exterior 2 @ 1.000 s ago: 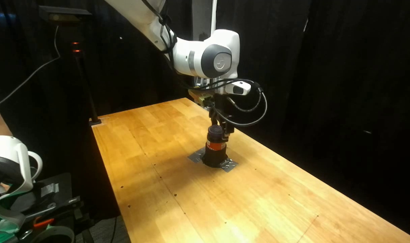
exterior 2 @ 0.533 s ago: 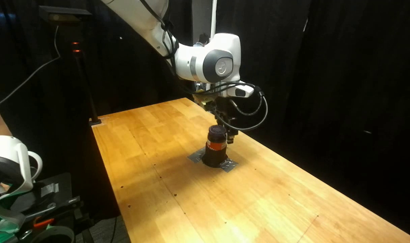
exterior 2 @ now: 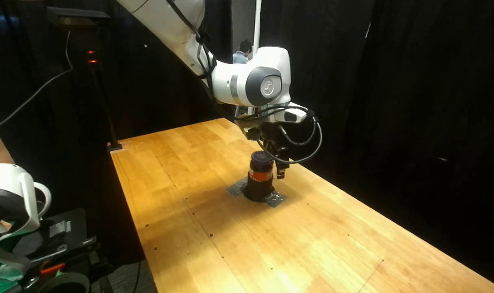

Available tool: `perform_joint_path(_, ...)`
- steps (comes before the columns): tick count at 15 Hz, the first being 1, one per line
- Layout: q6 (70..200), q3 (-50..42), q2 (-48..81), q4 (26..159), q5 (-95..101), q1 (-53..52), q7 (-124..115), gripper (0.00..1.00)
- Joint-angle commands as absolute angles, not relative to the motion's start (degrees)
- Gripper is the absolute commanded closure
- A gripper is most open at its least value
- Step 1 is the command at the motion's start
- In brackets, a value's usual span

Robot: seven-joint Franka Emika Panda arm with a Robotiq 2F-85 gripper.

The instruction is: Put the rubber band on the jar.

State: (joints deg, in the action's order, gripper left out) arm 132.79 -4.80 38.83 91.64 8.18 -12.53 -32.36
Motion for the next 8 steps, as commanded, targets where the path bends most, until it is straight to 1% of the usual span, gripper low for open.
perform_joint_path(1,129.72,-4.0,35.33,94.7,6.95,-12.47,-30.5,0.0)
perform_joint_path(8,125.53,-0.33,30.49,100.38,2.04,-10.56,-24.76,0.0)
